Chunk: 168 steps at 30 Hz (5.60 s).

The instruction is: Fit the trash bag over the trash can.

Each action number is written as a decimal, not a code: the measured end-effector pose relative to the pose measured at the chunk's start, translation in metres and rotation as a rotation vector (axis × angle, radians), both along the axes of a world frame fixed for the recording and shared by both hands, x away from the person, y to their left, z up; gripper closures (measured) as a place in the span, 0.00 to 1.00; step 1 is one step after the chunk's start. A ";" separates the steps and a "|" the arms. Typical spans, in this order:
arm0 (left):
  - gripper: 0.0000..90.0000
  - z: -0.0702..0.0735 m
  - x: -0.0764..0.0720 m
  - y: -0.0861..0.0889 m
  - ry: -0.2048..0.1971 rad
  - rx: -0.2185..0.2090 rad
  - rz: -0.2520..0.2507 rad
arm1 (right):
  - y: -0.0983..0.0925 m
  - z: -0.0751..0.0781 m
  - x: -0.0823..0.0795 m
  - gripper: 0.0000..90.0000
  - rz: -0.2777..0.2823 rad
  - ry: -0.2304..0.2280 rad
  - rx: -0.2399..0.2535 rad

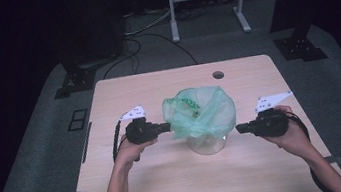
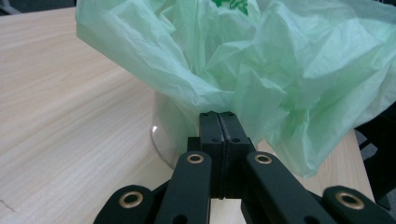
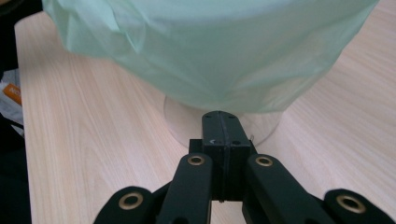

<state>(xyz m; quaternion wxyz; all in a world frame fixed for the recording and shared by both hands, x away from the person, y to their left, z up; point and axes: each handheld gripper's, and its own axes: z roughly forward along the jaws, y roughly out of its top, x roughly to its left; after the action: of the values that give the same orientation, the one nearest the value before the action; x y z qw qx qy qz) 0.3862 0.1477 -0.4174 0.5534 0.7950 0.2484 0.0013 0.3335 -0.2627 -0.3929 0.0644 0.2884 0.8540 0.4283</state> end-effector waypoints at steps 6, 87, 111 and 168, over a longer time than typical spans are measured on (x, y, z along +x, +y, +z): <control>1.00 -0.008 0.001 0.000 0.023 0.001 0.001 | -0.003 -0.006 0.001 1.00 -0.006 0.020 -0.011; 1.00 -0.001 0.004 -0.033 0.017 0.080 -0.315 | -0.002 -0.023 0.022 1.00 -0.021 0.024 -0.096; 0.67 0.019 -0.006 -0.022 -0.015 0.042 -0.306 | -0.015 0.013 -0.007 0.60 0.126 -0.075 0.211; 0.49 0.003 -0.019 -0.027 0.010 0.160 -0.283 | -0.004 0.002 -0.010 0.67 0.147 0.009 0.038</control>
<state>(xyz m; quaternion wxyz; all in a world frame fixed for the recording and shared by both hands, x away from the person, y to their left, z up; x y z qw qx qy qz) 0.3675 0.1210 -0.4147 0.4819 0.8635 0.1358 -0.0608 0.3231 -0.2669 -0.3909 0.0236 0.2281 0.8648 0.4468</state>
